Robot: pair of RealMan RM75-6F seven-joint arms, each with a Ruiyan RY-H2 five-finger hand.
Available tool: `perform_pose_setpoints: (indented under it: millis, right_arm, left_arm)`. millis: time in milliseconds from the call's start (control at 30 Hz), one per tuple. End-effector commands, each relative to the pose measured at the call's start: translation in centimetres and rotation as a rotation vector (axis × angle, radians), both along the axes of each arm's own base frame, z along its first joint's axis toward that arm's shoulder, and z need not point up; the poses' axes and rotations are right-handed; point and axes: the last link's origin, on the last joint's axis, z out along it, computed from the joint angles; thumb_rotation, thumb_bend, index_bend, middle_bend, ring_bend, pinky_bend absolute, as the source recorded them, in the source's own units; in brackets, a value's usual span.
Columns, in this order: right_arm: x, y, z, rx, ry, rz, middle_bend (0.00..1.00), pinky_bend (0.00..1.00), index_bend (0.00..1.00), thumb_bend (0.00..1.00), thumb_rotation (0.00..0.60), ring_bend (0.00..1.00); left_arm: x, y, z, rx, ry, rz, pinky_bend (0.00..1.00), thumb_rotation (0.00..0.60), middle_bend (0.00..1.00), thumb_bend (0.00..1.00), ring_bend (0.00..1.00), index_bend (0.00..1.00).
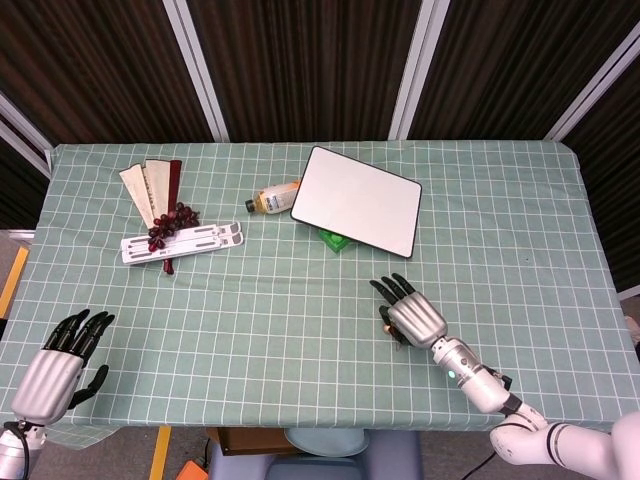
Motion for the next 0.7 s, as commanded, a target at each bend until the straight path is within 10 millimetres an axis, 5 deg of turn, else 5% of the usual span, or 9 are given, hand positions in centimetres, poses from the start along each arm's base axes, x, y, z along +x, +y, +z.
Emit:
perform_pose_setpoints:
  millis: [33, 267, 500, 700]
  right_arm:
    - [0.0, 0.0, 0.0, -0.001, 0.001, 0.000, 0.16, 0.00, 0.76, 0.56, 0.600, 0.00]
    - [0.3, -0.1, 0.4, -0.009, -0.013, 0.001, 0.17, 0.00, 0.78, 0.60, 0.600, 0.00]
    - [2.9, -1.1, 2.4, -0.054, -0.140, 0.014, 0.17, 0.00, 0.78, 0.60, 0.600, 0.00]
    - [-2.0, 0.8, 7.1, -0.144, -0.009, -0.029, 0.18, 0.00, 0.78, 0.61, 0.600, 0.00]
  left_arm:
    - [0.0, 0.0, 0.0, 0.001, 0.000, -0.001, 0.13, 0.600, 0.08, 0.43, 0.04, 0.04]
    - [0.0, 0.0, 0.1, 0.003, -0.001, -0.002, 0.13, 0.600, 0.08, 0.43, 0.04, 0.04]
    - [0.0, 0.1, 0.3, 0.013, 0.000, 0.000, 0.13, 0.600, 0.08, 0.43, 0.04, 0.04]
    - [0.0, -0.1, 0.0, -0.007, 0.002, 0.000, 0.13, 0.600, 0.08, 0.43, 0.04, 0.04]
